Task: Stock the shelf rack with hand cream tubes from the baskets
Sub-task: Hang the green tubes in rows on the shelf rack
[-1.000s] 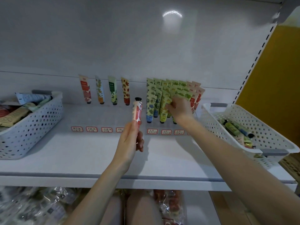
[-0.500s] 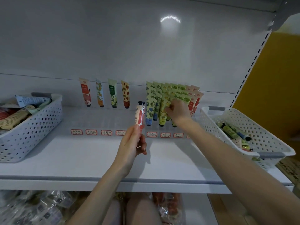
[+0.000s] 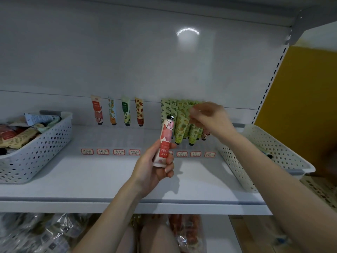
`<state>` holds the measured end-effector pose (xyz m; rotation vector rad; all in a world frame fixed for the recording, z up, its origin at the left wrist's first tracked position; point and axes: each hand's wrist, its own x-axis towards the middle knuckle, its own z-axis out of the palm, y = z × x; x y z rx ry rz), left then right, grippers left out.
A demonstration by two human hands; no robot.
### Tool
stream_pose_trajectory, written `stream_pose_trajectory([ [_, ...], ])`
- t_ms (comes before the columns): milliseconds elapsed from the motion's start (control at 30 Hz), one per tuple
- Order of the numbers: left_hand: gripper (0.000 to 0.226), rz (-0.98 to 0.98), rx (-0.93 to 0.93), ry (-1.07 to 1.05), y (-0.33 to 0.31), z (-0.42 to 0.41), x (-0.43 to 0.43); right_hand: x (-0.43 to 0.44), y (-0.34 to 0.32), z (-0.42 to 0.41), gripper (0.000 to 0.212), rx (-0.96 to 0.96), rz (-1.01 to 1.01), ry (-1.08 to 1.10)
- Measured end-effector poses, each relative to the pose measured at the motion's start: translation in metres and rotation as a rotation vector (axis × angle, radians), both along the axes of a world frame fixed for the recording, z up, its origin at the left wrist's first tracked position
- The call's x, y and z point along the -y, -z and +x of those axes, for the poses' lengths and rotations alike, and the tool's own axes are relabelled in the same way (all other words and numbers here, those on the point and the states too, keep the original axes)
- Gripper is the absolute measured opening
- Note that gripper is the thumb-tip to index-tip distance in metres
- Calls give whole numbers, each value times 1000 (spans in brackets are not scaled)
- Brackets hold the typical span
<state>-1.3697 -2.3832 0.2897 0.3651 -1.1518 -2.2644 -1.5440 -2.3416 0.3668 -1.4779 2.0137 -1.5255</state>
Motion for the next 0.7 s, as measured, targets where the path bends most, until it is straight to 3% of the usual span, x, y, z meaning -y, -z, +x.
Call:
stream_pose_trajectory([
  [100,46,-63,68,111,-2,-5,-5,-9,-3,9,27,105,146,-183],
  [233,43,-194,159,76,-3,-3,-11,-20,0,7,9,277,119,-217],
  [367,17,-237,165,-284,0,-3,-7,-34,11,-7,15,525,25,-127],
  [467,6,-349,179,-515,-2,-6,2,-48,23,-11,9,606,81,-162],
  [567,11,-518,195,-574,-8,-14,6,-60,32,-16,20,481,196,-192],
  [700,20,-706,172,-556,-15,-30,4,-69,33,-18,29,-45,237,-156],
])
